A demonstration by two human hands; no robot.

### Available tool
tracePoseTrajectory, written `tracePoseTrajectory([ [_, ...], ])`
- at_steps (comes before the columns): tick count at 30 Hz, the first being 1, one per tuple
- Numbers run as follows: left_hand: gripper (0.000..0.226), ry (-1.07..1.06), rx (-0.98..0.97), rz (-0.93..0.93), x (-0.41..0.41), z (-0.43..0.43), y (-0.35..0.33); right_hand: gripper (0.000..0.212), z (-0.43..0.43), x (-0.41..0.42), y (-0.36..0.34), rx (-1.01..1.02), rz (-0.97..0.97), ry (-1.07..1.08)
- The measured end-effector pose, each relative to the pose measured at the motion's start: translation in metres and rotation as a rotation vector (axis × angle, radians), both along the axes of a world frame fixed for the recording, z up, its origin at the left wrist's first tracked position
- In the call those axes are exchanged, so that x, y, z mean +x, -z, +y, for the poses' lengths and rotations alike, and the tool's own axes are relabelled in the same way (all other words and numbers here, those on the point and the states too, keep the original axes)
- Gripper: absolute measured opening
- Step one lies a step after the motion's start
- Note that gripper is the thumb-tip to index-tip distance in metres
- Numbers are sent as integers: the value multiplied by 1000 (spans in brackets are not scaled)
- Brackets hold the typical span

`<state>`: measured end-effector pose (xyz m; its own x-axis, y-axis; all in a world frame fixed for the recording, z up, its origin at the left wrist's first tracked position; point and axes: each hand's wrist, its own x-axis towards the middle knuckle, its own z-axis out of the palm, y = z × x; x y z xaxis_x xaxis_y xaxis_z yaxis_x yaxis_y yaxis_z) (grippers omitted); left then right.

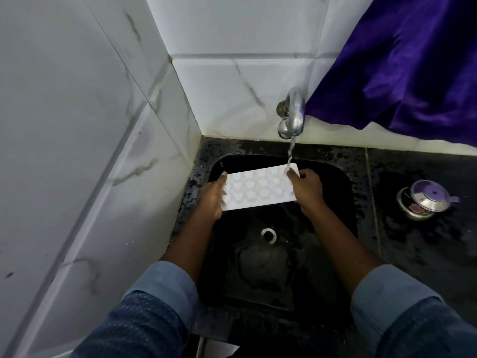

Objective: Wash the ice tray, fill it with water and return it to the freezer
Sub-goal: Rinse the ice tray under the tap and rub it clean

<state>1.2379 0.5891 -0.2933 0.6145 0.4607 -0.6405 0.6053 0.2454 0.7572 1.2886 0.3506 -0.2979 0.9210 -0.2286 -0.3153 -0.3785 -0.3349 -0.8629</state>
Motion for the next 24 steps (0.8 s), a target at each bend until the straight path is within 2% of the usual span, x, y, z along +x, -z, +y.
tracePoseTrajectory([
  [4, 37, 94, 5, -36, 18, -31, -2, 33, -35, -1, 3, 43, 5, 123],
  [9, 35, 202, -63, -139, 27, -67, -5, 29, -81, -15, 7, 57, -4, 145],
  [11, 44, 198, -99, -132, 22, -76, -7, 26, -93, -23, 10, 78, -10, 117],
  [13, 40, 199, -127, -130, 17, -81, -5, 21, -100, -30, 15, 87, 17, 74],
  [15, 34, 186, -138, -128, 10, -81, -4, 31, -100, -33, 21, 92, 79, 38],
  [17, 42, 157, -138, -131, 4, -76, -4, 38, -94, -35, 26, 80, 121, 15],
  [24, 49, 44, -170, -148, -11, -39, -8, 36, -54, -30, 20, 63, 98, -101],
])
